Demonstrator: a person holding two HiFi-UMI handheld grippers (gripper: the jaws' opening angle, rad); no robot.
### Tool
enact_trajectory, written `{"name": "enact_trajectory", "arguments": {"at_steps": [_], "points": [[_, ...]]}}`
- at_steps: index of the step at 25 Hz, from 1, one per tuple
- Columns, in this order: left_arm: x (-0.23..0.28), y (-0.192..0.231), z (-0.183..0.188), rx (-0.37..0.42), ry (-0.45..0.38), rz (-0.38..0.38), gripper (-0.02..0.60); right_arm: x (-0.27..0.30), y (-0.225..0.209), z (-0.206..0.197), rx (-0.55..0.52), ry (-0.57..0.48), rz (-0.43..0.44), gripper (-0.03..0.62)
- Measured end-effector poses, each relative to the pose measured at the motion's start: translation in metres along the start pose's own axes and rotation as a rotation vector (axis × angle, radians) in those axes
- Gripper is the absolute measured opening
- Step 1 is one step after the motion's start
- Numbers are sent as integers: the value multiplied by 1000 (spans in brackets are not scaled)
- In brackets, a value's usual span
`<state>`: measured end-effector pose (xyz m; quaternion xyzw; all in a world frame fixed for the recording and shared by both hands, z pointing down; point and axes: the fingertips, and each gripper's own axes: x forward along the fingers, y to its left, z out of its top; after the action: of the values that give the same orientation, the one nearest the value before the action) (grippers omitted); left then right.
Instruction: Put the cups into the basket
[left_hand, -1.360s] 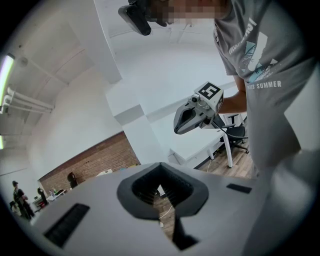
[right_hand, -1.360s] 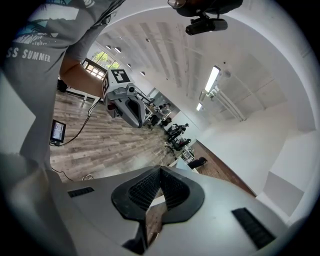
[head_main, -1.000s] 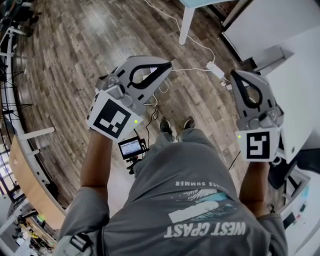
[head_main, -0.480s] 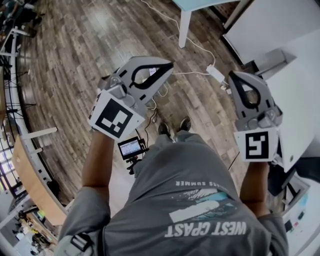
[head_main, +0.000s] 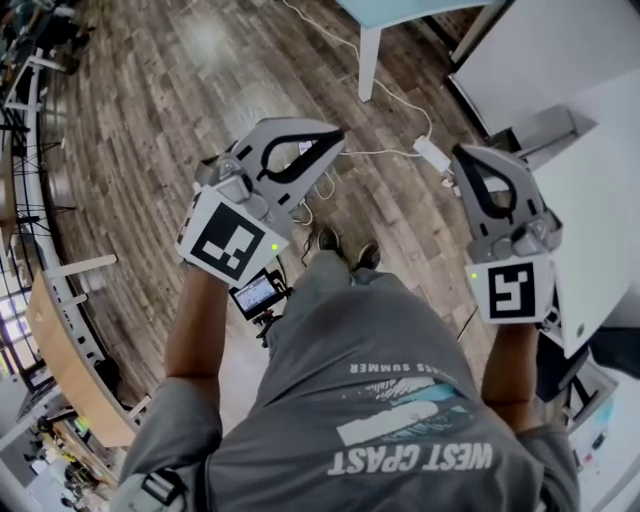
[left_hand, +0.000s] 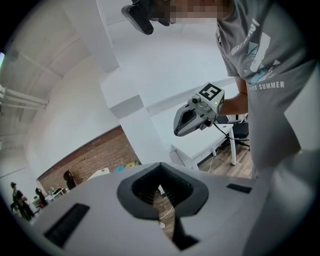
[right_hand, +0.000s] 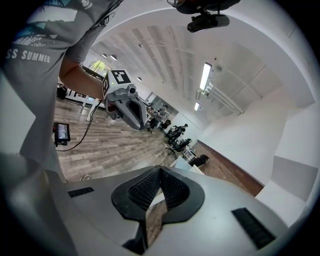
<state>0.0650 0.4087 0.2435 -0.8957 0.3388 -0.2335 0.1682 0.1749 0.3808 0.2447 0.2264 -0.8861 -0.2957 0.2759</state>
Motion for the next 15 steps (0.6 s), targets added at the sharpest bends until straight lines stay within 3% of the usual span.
{"name": "enact_trajectory", "arguments": {"at_steps": [15], "points": [[-8,61,-27,21,-83,-49,-3,46,-20,24,0,81,-76,14]]}}
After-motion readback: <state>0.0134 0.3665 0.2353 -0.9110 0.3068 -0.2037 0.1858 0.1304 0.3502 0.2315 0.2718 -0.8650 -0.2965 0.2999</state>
